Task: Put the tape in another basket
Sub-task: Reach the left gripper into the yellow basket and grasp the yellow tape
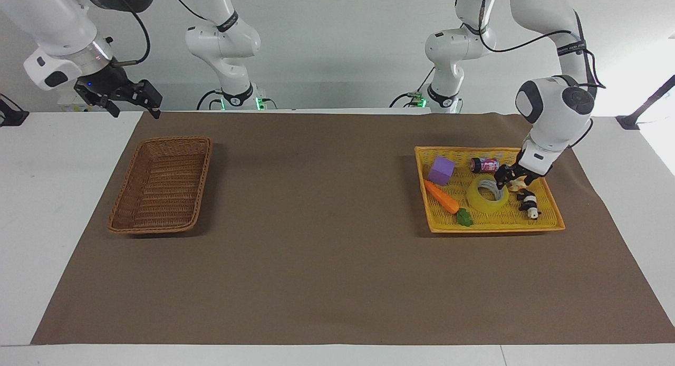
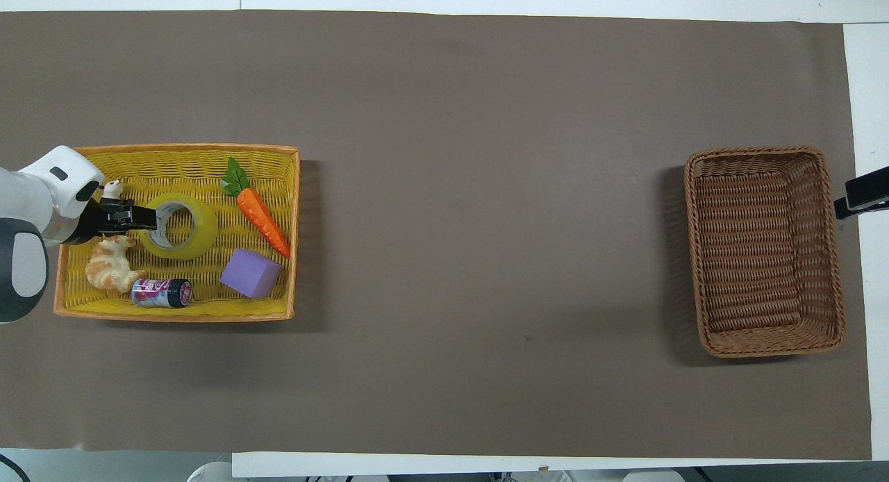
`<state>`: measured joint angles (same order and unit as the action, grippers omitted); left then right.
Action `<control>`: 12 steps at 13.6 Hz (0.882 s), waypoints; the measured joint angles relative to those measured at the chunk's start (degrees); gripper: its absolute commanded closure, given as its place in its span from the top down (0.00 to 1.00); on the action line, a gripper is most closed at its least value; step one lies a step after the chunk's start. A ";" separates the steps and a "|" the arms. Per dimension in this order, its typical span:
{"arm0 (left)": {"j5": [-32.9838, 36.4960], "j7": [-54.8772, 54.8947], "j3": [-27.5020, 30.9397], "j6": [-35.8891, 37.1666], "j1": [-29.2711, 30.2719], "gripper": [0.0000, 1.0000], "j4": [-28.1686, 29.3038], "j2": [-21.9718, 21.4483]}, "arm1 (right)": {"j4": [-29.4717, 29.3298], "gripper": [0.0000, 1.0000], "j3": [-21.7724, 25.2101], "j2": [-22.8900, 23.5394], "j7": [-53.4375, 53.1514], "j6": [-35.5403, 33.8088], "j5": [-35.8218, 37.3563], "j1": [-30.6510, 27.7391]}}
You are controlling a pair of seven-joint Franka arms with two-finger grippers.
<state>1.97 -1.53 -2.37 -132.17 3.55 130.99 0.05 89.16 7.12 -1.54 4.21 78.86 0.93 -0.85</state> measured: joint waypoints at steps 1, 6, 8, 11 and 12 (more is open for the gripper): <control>0.00 -0.93 -0.10 -0.41 -0.58 0.95 0.29 0.61 | 0.00 1.00 0.00 0.00 0.00 0.00 0.00 0.00; 0.00 -2.12 -0.19 -1.94 -1.36 0.75 2.21 1.19 | 0.00 1.00 0.00 0.00 0.00 0.00 0.00 0.00; 0.00 -2.13 -0.19 -2.64 -1.37 0.72 2.55 1.71 | 0.00 1.00 0.00 0.00 0.00 0.00 0.00 0.00; 0.00 -2.96 -0.19 -4.61 -1.37 0.61 3.21 3.34 | 0.00 1.00 0.00 0.00 0.00 0.00 0.00 0.00; 0.00 -3.07 -0.19 -5.01 -1.37 0.57 3.61 3.58 | 0.00 1.00 0.00 0.00 0.00 0.00 0.00 0.00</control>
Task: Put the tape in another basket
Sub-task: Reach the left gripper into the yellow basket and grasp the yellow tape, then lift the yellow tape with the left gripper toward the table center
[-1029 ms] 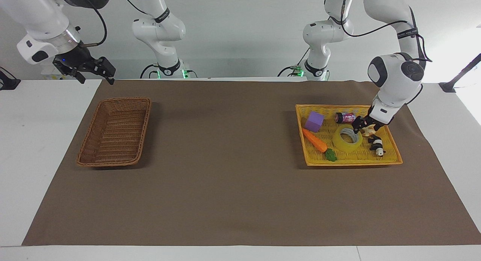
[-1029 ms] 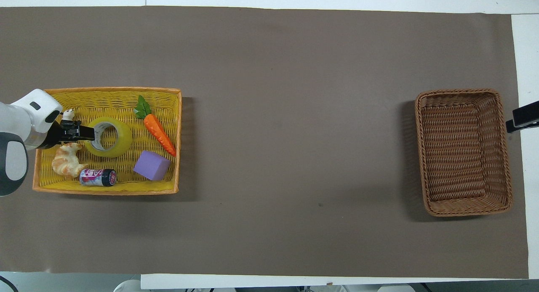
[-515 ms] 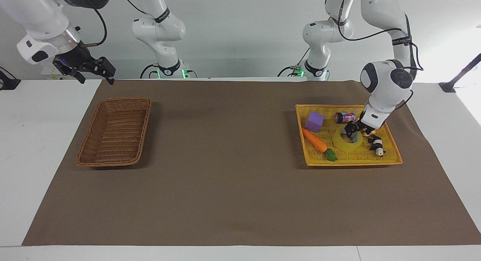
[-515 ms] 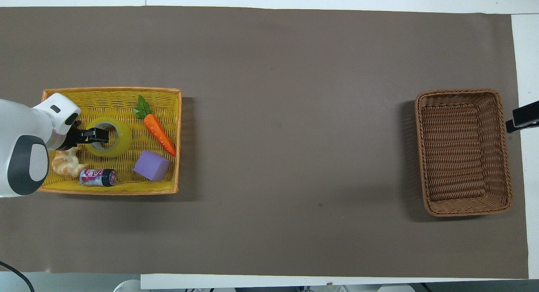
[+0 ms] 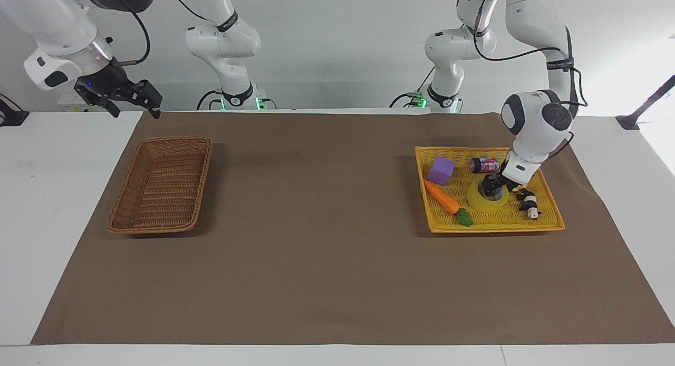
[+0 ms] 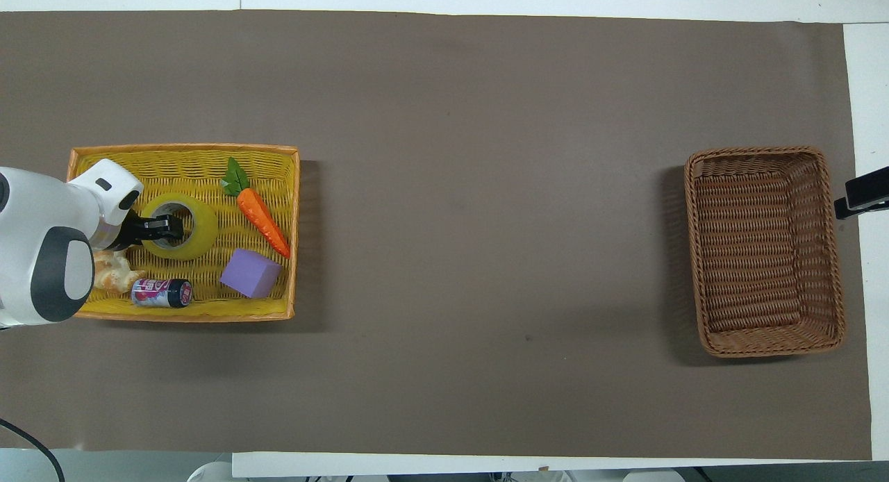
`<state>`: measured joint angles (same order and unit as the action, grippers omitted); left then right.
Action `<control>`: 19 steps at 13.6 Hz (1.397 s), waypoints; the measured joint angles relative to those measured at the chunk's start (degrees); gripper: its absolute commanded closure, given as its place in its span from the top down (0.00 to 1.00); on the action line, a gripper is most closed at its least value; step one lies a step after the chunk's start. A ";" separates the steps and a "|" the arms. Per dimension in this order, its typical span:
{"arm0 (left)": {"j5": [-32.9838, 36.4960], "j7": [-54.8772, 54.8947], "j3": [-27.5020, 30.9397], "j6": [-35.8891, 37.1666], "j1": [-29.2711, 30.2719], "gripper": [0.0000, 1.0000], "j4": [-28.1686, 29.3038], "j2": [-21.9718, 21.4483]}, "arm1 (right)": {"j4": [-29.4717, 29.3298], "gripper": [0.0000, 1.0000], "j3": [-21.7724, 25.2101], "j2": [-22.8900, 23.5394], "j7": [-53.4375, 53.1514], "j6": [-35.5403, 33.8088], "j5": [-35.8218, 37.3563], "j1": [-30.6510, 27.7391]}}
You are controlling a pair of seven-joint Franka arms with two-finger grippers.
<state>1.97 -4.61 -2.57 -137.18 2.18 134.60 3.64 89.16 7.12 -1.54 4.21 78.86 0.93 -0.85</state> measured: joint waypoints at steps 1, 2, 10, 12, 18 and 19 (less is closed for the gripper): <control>0.00 -0.24 0.00 -0.53 0.00 0.42 0.23 0.01 | 0.00 1.00 0.00 0.00 0.00 0.00 0.00 0.00; 0.00 -0.56 0.00 -0.59 -0.04 0.23 0.23 -0.06 | 0.00 1.00 0.00 0.00 0.00 0.00 0.00 0.00; -0.01 -2.14 -0.01 4.95 -0.24 0.00 -5.94 -0.27 | 0.00 1.00 0.00 0.00 0.00 0.00 0.00 0.00; -2.45 -2.23 -0.21 9.73 -1.70 0.00 -11.29 -0.30 | 0.00 1.00 0.00 0.00 0.00 0.00 0.00 0.00; -21.48 -12.50 -0.97 16.25 -18.87 0.00 -19.72 0.17 | 0.00 1.00 0.00 0.00 0.00 0.00 0.00 0.00; -23.01 -14.09 -1.06 17.86 -22.60 0.00 -20.74 0.16 | 0.00 1.00 0.00 0.00 0.00 0.00 0.00 0.00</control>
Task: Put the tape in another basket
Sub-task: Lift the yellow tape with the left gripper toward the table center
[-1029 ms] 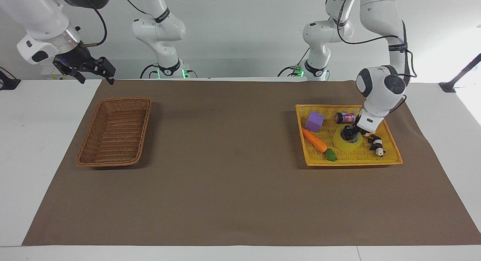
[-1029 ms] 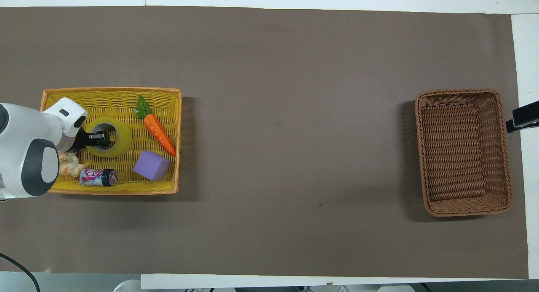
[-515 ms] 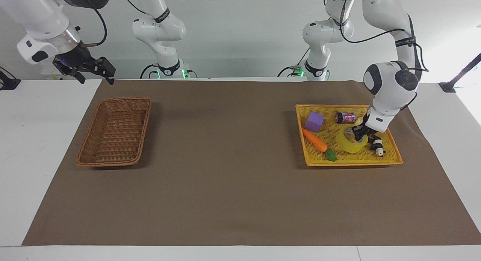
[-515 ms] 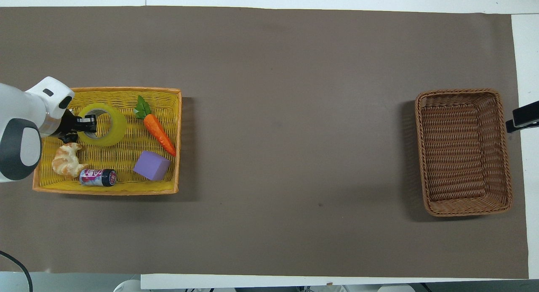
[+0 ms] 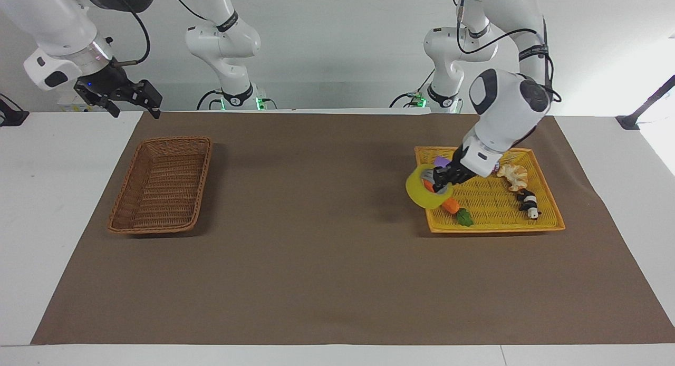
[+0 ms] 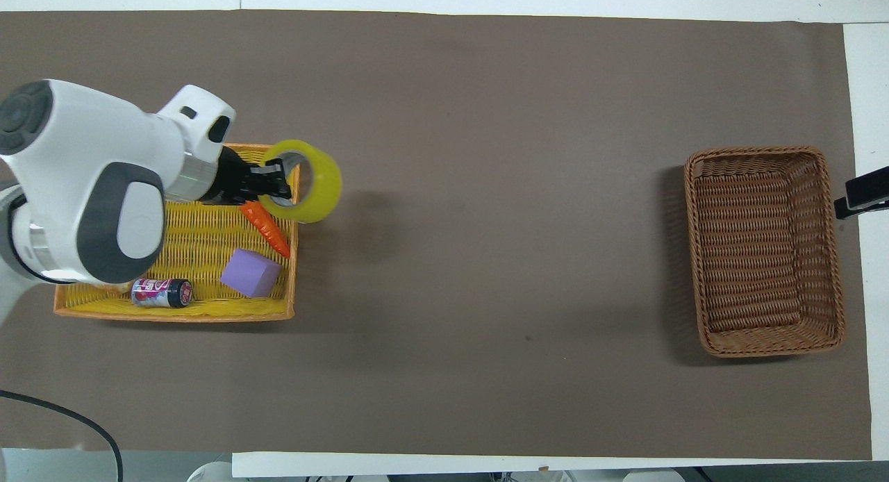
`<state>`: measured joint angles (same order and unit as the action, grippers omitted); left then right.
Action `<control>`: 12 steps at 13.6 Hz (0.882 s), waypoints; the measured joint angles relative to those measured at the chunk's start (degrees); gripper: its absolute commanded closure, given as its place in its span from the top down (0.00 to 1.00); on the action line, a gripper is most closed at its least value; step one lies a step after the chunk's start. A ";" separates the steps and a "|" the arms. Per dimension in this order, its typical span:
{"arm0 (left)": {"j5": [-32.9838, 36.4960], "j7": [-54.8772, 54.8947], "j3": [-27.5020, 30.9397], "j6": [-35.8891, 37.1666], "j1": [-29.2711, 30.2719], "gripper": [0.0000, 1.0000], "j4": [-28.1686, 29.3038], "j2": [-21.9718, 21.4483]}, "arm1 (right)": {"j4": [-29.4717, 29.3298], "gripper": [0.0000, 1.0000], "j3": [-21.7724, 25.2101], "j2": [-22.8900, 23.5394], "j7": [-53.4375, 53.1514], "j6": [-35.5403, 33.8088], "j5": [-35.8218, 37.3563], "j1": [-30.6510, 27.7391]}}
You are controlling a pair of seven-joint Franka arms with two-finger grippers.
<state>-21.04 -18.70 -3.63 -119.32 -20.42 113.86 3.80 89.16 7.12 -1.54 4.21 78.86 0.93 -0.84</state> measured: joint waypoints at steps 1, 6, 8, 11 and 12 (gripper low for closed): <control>-0.74 -1.96 -0.08 1.24 -3.41 0.00 -1.05 -0.03 | 0.00 1.00 0.00 0.00 0.00 0.00 0.00 0.00; -2.22 -8.07 0.19 2.21 -9.26 0.00 -6.69 -0.14 | 0.00 1.00 0.00 0.00 0.00 0.00 0.00 0.00; -2.92 -8.07 0.71 2.91 -9.15 0.00 -7.91 -0.17 | 0.00 1.00 0.00 0.00 0.00 0.00 0.00 0.00; -2.93 -8.07 1.05 3.16 -8.79 0.00 -7.98 -0.17 | 0.00 1.00 0.02 0.00 0.00 -0.14 0.00 -0.03; -2.94 -8.07 1.05 3.18 -8.74 0.00 -7.98 -0.17 | 0.01 1.00 0.05 -0.01 0.00 -1.13 0.00 -0.11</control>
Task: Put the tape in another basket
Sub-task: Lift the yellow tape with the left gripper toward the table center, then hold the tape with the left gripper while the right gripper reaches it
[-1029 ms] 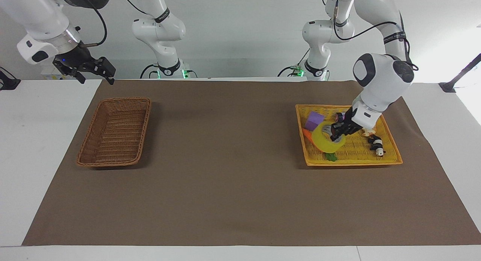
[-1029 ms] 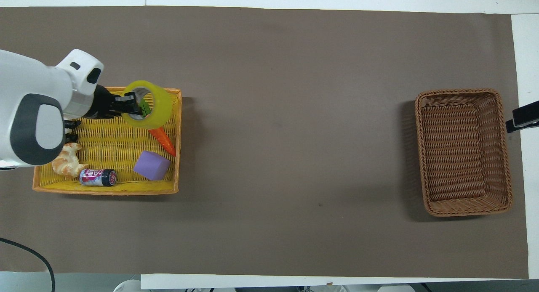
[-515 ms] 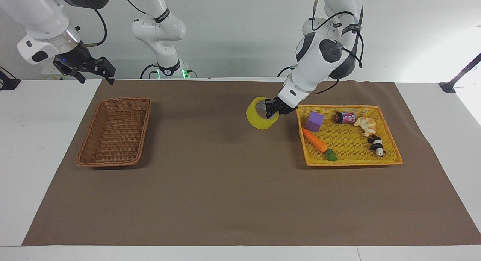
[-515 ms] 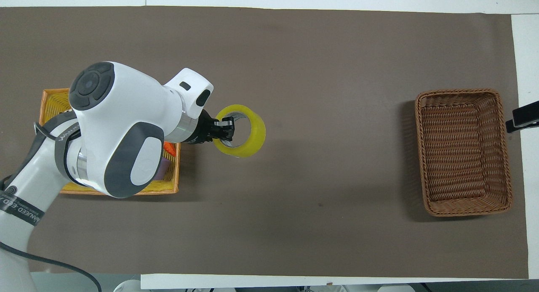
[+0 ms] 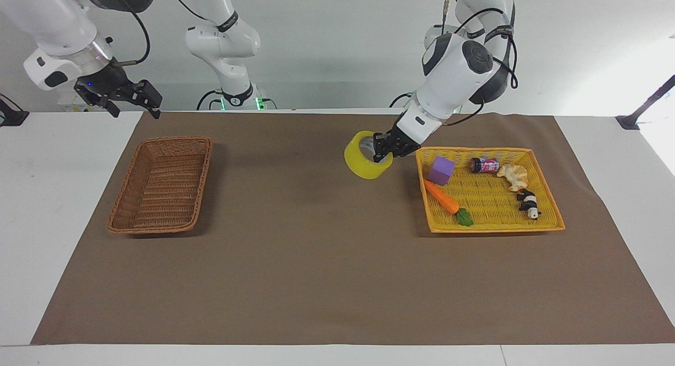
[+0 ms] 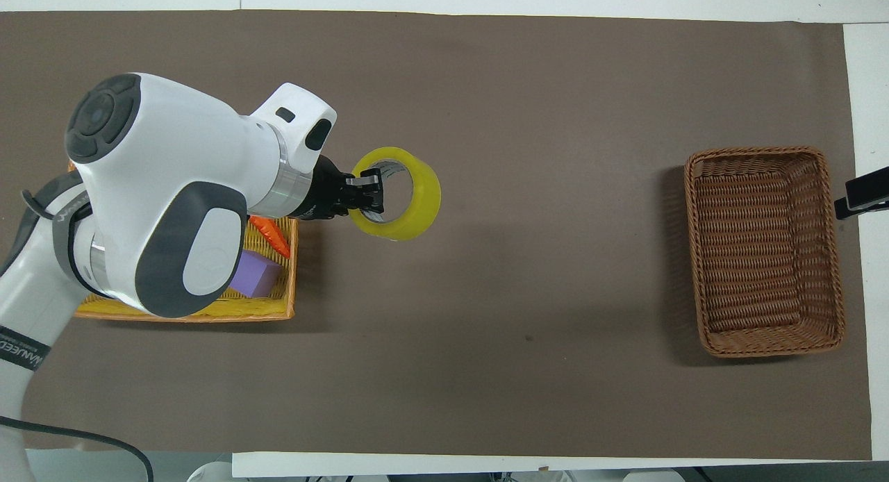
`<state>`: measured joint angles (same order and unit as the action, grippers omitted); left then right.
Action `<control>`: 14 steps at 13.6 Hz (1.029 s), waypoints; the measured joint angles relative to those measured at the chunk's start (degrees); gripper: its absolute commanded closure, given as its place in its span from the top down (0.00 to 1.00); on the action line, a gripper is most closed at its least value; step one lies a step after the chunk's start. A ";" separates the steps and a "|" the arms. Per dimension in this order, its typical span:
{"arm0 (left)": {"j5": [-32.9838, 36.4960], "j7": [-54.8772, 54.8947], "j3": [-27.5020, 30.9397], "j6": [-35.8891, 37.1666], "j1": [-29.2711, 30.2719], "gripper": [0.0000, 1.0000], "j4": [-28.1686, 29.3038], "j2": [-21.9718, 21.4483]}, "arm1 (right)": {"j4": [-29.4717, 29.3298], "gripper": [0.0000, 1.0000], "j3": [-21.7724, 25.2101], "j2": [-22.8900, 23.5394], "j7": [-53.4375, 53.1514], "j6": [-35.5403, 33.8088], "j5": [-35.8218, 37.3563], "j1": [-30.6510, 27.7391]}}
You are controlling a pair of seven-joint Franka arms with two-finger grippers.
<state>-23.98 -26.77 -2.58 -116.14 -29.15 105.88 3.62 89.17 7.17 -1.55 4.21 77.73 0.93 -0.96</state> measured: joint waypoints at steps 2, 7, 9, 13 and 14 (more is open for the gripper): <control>0.00 0.00 0.00 0.27 0.03 0.00 0.00 0.00 | 0.00 1.00 -0.05 -0.08 0.41 -2.53 -0.02 0.11; 0.00 0.00 0.09 0.58 0.16 0.00 0.01 0.00 | 0.89 1.00 -2.83 -1.67 1.85 0.85 -16.28 1.48; 0.00 0.00 0.27 0.63 0.22 0.00 0.01 0.00 | 4.82 1.00 -3.34 -2.55 1.65 7.68 -26.92 2.59; 0.00 0.00 0.71 1.00 0.38 0.00 0.01 0.00 | 14.39 1.00 -4.37 -2.94 -4.67 22.14 -46.20 8.97; 0.00 0.00 0.72 1.13 0.38 0.00 0.01 0.00 | 16.03 1.00 -4.54 -2.87 -5.59 27.48 -49.28 12.30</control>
<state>-23.98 -26.77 -1.85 -115.01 -28.78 105.88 3.62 105.19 2.63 -4.42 -1.38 105.21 -48.35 11.35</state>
